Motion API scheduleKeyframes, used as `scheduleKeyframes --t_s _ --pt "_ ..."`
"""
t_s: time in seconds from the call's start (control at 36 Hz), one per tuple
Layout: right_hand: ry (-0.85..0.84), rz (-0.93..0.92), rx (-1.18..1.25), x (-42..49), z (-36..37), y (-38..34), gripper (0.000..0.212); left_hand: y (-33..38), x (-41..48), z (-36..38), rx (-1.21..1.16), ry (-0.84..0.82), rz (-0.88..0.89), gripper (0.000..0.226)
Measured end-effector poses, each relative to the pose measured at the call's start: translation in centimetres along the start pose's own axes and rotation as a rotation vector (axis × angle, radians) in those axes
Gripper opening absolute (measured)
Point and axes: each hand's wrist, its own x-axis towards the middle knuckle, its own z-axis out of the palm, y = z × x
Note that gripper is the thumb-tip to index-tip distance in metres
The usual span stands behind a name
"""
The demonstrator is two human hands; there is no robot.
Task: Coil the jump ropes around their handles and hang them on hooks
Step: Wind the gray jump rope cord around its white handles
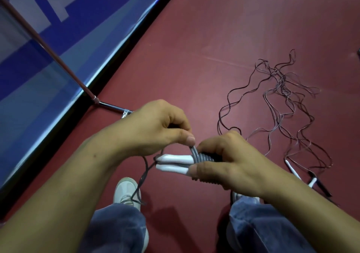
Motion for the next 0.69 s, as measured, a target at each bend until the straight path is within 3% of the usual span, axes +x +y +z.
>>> scheduleKeyframes --t_s 0.14,0.22,0.33,0.39,0.47,0.61,0.69 --pt "-0.045 -0.008 0.287 -0.2 -0.2 -0.5 0.02 -0.8 0.1 -0.4 0.022 -0.051 0.037 0.02" --pt "0.001 -0.041 0.306 -0.4 0.3 -0.5 0.018 -1.5 0.4 0.0 0.168 -0.021 0.035 0.047" --pt "0.058 -0.026 0.355 -0.3 0.6 0.0 0.022 -1.9 0.3 0.4 0.286 -0.039 -0.036 0.055" --pt "0.044 -0.025 0.408 -0.3 0.4 0.2 0.025 -1.8 0.1 0.5 0.212 -0.051 -0.023 0.05" --pt "-0.017 -0.031 0.557 -0.1 -0.3 0.3 0.035 -1.6 -0.1 0.7 0.037 -0.023 0.013 0.014" --pt "-0.004 -0.067 0.827 0.4 -2.0 -0.2 0.036 0.2 -0.3 2.5 -0.335 0.008 0.026 0.047" --pt "0.045 -0.038 0.901 0.6 -1.9 -0.2 0.025 0.3 0.1 4.0 -0.333 0.118 0.049 0.058"
